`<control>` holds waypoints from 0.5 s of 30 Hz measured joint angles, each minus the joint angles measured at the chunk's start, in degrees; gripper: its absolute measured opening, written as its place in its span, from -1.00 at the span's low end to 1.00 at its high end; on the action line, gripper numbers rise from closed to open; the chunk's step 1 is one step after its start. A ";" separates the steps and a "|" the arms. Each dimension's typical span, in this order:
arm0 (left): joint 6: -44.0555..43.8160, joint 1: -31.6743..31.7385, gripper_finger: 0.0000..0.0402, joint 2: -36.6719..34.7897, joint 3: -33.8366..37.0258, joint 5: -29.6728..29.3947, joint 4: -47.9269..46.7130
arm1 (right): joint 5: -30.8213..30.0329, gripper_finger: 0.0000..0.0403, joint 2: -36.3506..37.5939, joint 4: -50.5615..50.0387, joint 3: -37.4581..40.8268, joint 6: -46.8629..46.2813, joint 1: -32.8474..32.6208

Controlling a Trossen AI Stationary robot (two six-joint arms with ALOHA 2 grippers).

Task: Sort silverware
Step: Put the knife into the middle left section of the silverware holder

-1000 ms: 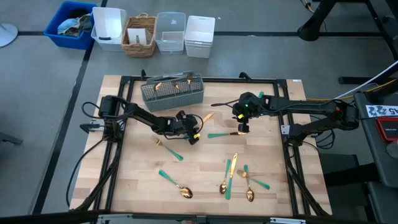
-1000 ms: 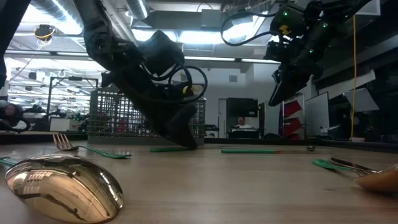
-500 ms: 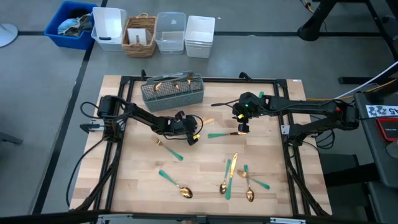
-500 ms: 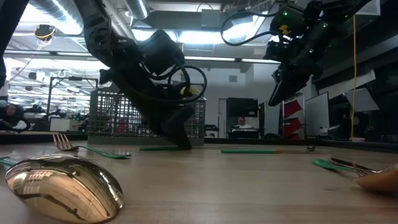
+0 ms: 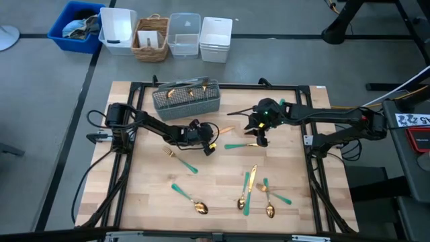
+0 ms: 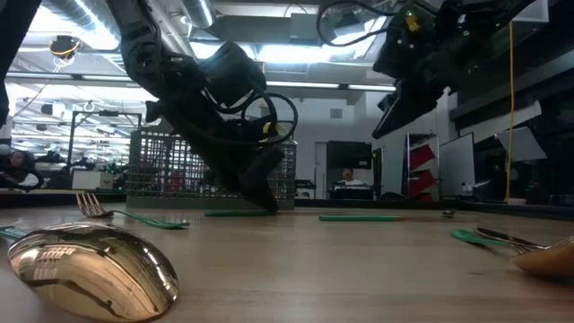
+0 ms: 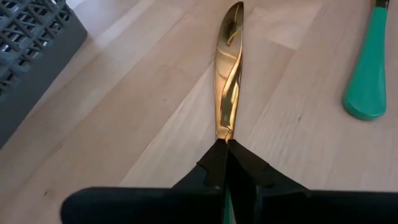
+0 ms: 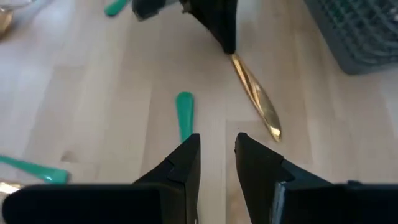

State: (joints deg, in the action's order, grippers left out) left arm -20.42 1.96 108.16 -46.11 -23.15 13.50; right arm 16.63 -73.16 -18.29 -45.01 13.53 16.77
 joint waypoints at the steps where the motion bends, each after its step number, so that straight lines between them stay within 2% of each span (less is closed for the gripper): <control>1: 0.28 0.00 -0.99 0.00 0.00 -0.03 0.04 | 0.01 -0.50 -0.31 0.47 -0.01 0.11 -0.28; 7: 3.39 -0.09 -0.90 0.07 0.04 0.39 1.49 | -0.99 -0.50 -1.81 1.82 0.02 0.22 -0.70; 15: 7.52 0.06 -0.54 -0.63 0.28 1.49 4.27 | -1.57 -0.50 -1.84 2.26 0.02 2.75 -0.68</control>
State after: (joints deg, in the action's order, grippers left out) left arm -12.90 2.02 107.53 -45.82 -21.66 17.77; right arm 15.06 -75.00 -16.02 -44.99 16.28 16.10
